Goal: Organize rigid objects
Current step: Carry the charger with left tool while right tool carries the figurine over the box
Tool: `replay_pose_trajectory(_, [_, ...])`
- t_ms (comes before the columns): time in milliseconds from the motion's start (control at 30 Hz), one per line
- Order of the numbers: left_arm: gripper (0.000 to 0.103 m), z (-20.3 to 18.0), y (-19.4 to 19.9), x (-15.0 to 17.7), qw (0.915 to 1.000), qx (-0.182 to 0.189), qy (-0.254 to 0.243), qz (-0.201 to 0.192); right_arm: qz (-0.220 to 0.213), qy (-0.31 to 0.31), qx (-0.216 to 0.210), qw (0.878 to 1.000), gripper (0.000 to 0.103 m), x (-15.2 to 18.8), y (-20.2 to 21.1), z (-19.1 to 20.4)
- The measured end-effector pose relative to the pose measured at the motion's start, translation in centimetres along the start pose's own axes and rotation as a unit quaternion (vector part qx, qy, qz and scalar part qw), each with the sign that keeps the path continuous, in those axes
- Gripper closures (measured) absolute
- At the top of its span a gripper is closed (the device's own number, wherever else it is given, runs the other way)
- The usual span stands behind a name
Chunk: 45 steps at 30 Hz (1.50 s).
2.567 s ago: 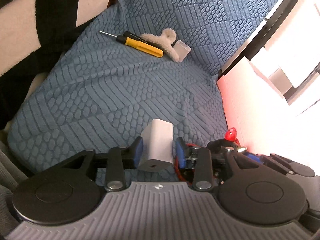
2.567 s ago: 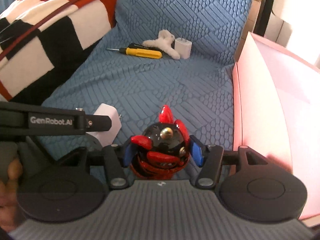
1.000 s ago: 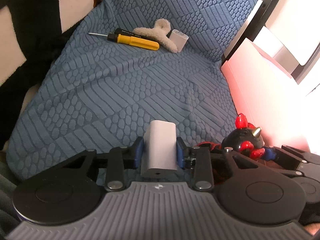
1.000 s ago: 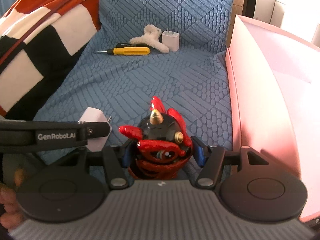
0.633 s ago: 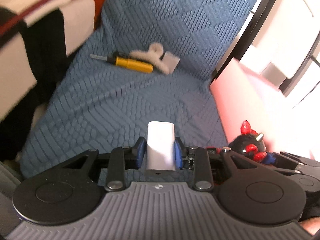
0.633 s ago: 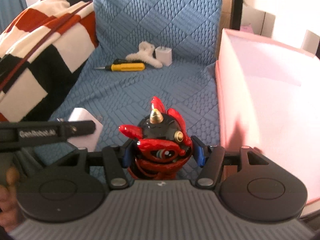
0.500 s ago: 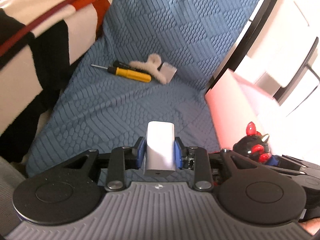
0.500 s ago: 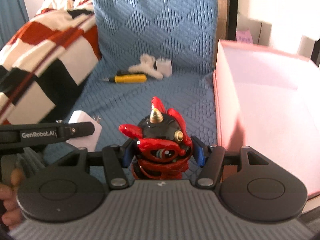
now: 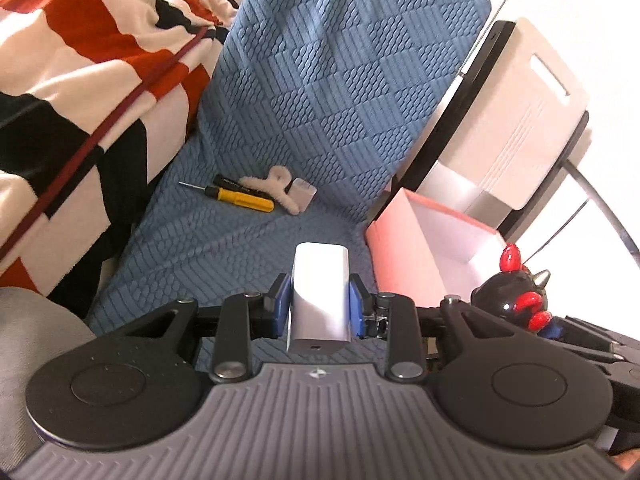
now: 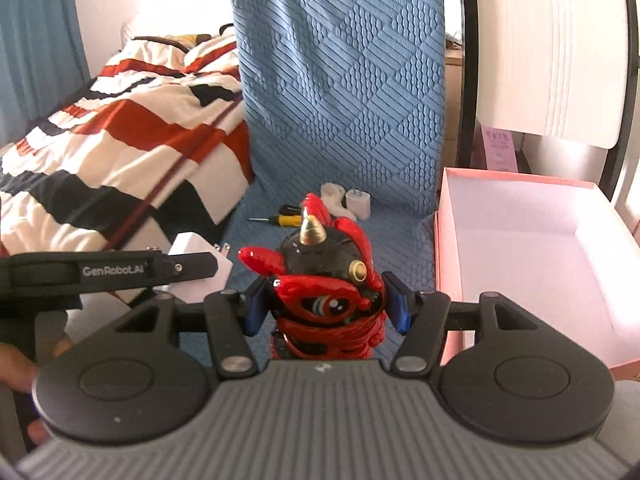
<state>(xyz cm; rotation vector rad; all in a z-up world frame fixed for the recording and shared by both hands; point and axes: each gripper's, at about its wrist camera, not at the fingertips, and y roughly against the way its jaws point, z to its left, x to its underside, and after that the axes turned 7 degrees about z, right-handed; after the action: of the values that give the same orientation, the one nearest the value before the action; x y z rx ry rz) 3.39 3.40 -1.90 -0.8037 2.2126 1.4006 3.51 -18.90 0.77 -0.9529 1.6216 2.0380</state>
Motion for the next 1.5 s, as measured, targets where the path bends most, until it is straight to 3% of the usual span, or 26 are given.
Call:
replay_pose_trajectory(467, [0.068,-3.6,1.1,0.3,0.9992,0.021,-0.032,-0.009,-0.027,-0.036,0.033,0.998,0.042,1.1,4.3,-3.7])
replay_pose_trajectory(933, [0.068,-13.3,-3.1,1.1,0.9923,0.087,-0.086,0.019,-0.043,-0.076,0.091,0.992,0.042,2.2,8.1,-10.6])
replay_pose_trajectory(1500, [0.068,-18.1,-12.3,-0.8,0.9877,0.080,-0.121,0.058,-0.014,-0.136,0.086,0.987,0.042,1.8,2.1,-17.0])
